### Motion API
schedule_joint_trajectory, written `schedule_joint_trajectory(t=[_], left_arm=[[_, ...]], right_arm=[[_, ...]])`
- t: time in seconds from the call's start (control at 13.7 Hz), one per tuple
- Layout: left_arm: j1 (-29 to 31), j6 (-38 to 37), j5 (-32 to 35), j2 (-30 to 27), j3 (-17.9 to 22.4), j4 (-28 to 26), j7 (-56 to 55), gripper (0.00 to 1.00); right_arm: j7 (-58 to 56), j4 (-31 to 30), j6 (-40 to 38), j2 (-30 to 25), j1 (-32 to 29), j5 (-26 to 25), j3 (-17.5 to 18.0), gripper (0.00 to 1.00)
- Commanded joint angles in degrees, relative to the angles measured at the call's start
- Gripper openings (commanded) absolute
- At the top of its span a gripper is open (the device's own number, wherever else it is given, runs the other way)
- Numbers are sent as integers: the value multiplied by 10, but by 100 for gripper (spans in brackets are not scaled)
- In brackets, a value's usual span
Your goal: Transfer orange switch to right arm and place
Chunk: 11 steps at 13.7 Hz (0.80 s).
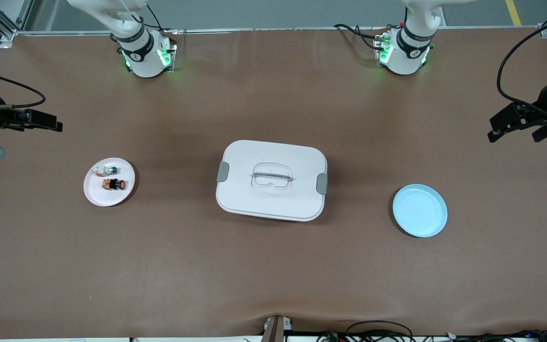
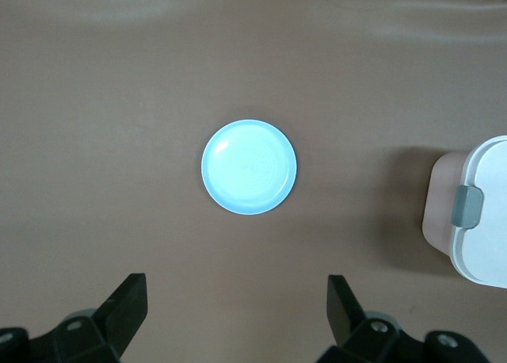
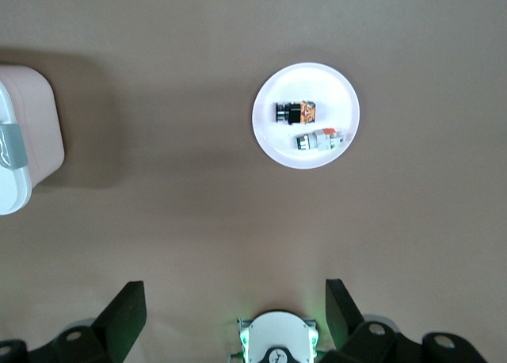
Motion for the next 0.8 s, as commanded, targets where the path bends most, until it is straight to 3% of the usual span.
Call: schedule_joint_trajectory(t=[0.0,0.44,0.73], left_arm=[[-2,-1,11,-12,-1,-12,1,100],[-1,-5,9,-12,-1,-11,-1,100],[-1,-5,8,-12,-1,-11,-1,100]], right_arm=[[10,-53,24,-39,-6,9,3,100],[10,-60,33,-51,-7,2,3,100],[10,-127,85,-106,-6,2,3,100]])
